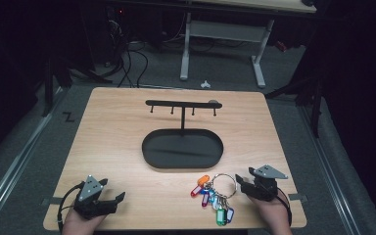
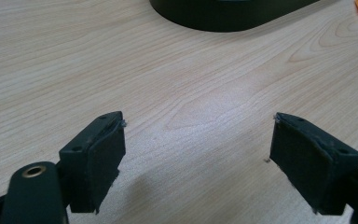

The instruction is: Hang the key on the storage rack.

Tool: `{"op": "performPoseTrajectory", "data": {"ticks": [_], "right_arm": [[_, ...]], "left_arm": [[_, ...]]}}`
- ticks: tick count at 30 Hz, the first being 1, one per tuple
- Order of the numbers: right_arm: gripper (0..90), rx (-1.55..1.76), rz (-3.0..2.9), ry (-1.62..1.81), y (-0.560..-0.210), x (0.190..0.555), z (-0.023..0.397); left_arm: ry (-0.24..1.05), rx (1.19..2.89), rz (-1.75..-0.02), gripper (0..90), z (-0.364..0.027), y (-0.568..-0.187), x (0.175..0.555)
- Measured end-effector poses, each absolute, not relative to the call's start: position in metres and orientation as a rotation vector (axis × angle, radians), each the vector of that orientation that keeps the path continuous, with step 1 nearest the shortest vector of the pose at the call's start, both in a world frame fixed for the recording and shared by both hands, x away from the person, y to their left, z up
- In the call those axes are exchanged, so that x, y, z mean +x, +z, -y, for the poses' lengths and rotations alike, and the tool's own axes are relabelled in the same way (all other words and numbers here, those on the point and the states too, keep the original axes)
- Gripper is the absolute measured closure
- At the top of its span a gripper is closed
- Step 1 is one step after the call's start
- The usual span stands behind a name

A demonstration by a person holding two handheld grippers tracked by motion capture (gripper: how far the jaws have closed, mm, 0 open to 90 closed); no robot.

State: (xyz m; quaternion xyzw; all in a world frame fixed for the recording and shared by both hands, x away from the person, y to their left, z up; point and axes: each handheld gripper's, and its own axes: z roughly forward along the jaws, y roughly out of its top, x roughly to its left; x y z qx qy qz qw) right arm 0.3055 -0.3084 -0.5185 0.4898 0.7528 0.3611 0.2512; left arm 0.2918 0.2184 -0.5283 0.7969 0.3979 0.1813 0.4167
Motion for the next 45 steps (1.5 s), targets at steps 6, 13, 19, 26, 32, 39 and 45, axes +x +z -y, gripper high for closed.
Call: {"op": "performPoseTrajectory", "data": {"ticks": [6, 13, 19, 26, 32, 39, 45], "right_arm": [[40.8, 1.284, -2.105, 0.976, -0.516, 0.303, 0.300], [41.8, 1.231, -2.174, 0.967, -0.514, 0.300, 0.288], [42.6, 1.211, -2.212, 0.965, -0.514, 0.299, 0.282], [47.8, 1.197, -2.256, 0.972, -0.514, 0.299, 0.278], [50.8, 1.175, -2.299, 0.981, -0.511, 0.305, 0.270], [51.9, 1.120, -2.395, 0.897, -0.498, 0.321, 0.266], [50.0, 1.069, -2.536, 0.710, -0.492, 0.336, 0.263]], "left_arm": [[0.453, 2.001, -0.998, 18.6, -0.218, -0.528, 0.292], [0.449, 2.005, -0.994, 18.7, -0.218, -0.529, 0.292], [0.444, 2.008, -0.992, 18.9, -0.217, -0.529, 0.292], [0.437, 2.015, -0.989, 20.7, -0.216, -0.529, 0.292], [0.445, 1.999, -0.996, 20.5, -0.218, -0.529, 0.291], [0.448, 1.984, -1.000, 20.4, -0.223, -0.527, 0.291], [0.441, 1.981, -0.991, 20.4, -0.222, -0.527, 0.291]]}}
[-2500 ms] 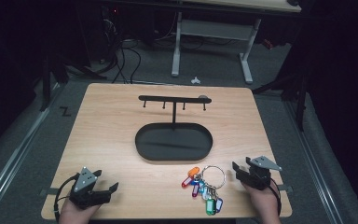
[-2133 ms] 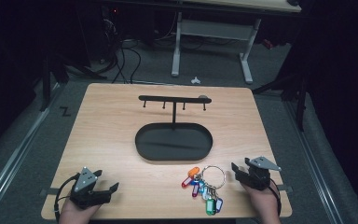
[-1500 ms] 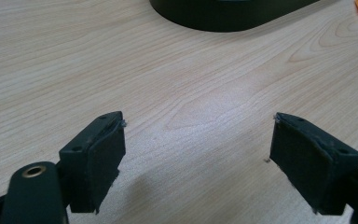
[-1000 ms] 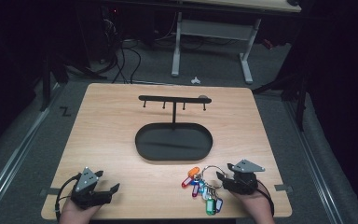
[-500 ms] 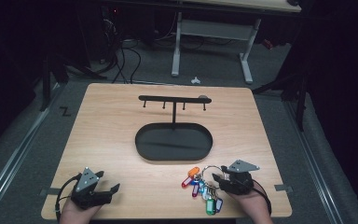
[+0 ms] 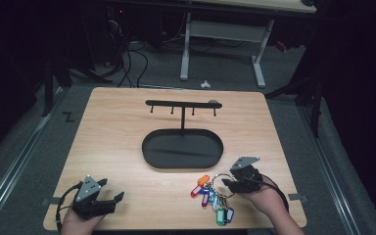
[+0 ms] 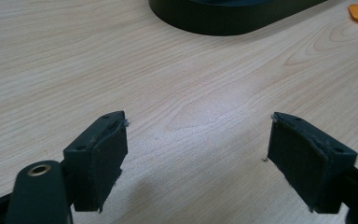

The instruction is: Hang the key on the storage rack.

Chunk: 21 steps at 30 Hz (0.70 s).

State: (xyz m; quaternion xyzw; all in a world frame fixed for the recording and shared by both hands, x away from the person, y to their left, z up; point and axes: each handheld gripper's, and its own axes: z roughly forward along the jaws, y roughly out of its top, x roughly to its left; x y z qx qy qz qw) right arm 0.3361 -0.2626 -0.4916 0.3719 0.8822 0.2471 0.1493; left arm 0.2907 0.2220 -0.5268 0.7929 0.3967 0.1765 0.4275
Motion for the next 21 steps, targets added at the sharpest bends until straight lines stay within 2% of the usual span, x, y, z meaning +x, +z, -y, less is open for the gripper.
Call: {"op": "performPoseTrajectory", "data": {"ticks": [4, 7, 12, 15, 17, 20, 21], "right_arm": [[46.9, 1.023, -2.635, 0.585, -0.490, 0.347, 0.257], [41.4, 1.007, -2.723, 0.455, -0.486, 0.359, 0.250], [40.7, 0.966, -2.804, 0.333, -0.484, 0.377, 0.241], [37.0, 0.959, -2.866, 0.287, -0.486, 0.385, 0.235], [38.0, 0.943, -2.891, 0.255, -0.487, 0.390, 0.231], [47.8, 0.886, -2.900, 0.170, -0.489, 0.397, 0.222], [47.8, 0.886, -2.900, 0.170, -0.489, 0.397, 0.222]], "left_arm": [[0.439, 1.982, -0.985, 20.4, -0.221, -0.526, 0.290], [0.438, 1.984, -0.982, 20.5, -0.220, -0.527, 0.290], [0.435, 1.985, -0.985, 20.6, -0.221, -0.527, 0.290], [0.431, 1.986, -0.985, 20.6, -0.222, -0.527, 0.291], [0.430, 1.989, -0.982, 20.6, -0.221, -0.527, 0.291], [0.433, 1.986, -0.981, 20.6, -0.221, -0.527, 0.291], [0.433, 1.987, -0.979, 20.6, -0.221, -0.527, 0.291]]}}
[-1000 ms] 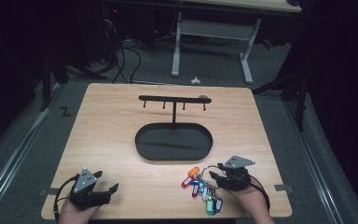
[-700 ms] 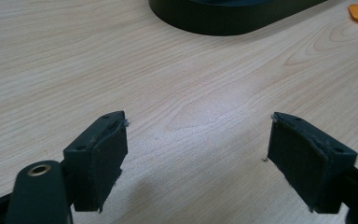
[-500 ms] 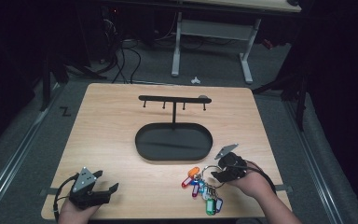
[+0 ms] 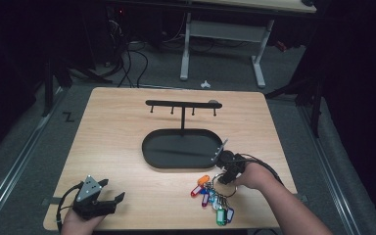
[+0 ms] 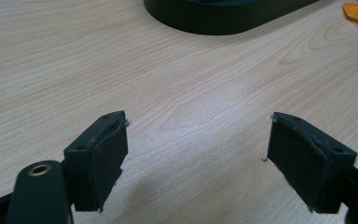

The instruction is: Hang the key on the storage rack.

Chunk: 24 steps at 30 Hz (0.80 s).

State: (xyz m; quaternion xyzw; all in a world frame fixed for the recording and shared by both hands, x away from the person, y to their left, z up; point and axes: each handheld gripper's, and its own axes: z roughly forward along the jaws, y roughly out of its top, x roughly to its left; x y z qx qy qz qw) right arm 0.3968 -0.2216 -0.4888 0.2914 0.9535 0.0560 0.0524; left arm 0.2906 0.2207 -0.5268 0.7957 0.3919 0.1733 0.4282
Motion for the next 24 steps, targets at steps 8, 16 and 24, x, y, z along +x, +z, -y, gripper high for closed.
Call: {"op": "performPoseTrajectory", "data": {"ticks": [8, 16, 24], "right_arm": [[67.3, 0.850, -2.969, 0.120, -0.488, 0.407, 0.217], [85.3, 0.956, -2.968, 0.062, -0.488, 0.397, 0.224], [78.4, 1.032, -2.957, 0.051, -0.488, 0.389, 0.231]], "left_arm": [[0.434, 1.983, -0.980, 20.7, -0.222, -0.526, 0.291], [0.431, 1.992, -0.972, 20.7, -0.220, -0.526, 0.290], [0.430, 1.998, -0.970, 20.8, -0.218, -0.527, 0.291]]}}
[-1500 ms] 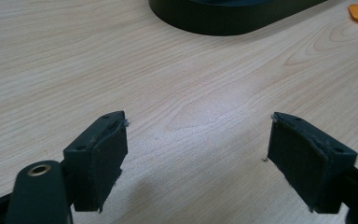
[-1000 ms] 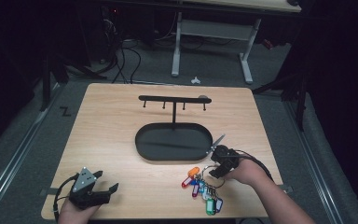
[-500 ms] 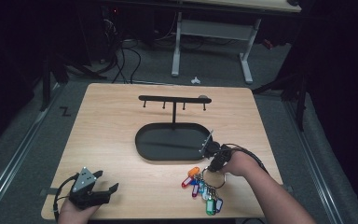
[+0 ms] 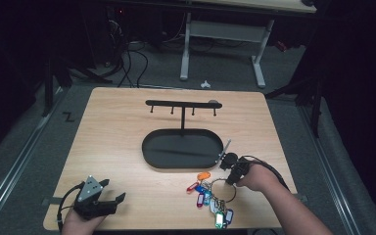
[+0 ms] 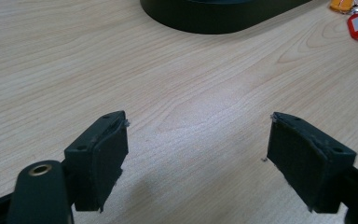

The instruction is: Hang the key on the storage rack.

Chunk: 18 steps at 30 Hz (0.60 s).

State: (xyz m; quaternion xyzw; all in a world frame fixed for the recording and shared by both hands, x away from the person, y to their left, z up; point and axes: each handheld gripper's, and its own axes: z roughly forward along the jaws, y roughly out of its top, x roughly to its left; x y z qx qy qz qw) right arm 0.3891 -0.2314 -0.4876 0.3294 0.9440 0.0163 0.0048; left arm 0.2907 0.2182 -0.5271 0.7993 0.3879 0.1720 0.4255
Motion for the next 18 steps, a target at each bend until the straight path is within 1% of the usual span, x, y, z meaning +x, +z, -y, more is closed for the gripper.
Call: {"op": "performPoseTrajectory", "data": {"ticks": [3, 7, 9, 11, 13, 18], "right_arm": [[76.8, 1.004, -2.952, 0.063, -0.488, 0.390, 0.228], [76.8, 0.975, -2.967, 0.034, -0.488, 0.391, 0.224], [80.3, 0.975, -2.970, 0.026, -0.488, 0.393, 0.223], [81.2, 0.978, -2.974, 0.022, -0.488, 0.393, 0.223], [84.5, 0.974, -2.986, 0.006, -0.488, 0.394, 0.223], [86.4, 0.926, -3.007, -0.042, -0.488, 0.396, 0.218]], "left_arm": [[0.426, 2.001, -0.970, 20.8, -0.218, -0.527, 0.290], [0.429, 2.003, -0.968, 20.9, -0.218, -0.527, 0.291], [0.429, 2.003, -0.967, 20.9, -0.218, -0.527, 0.291], [0.426, 2.005, -0.965, 20.9, -0.218, -0.527, 0.291], [0.428, 2.006, -0.963, 20.9, -0.217, -0.527, 0.290], [0.430, 2.004, -0.963, 20.9, -0.218, -0.527, 0.290]]}}
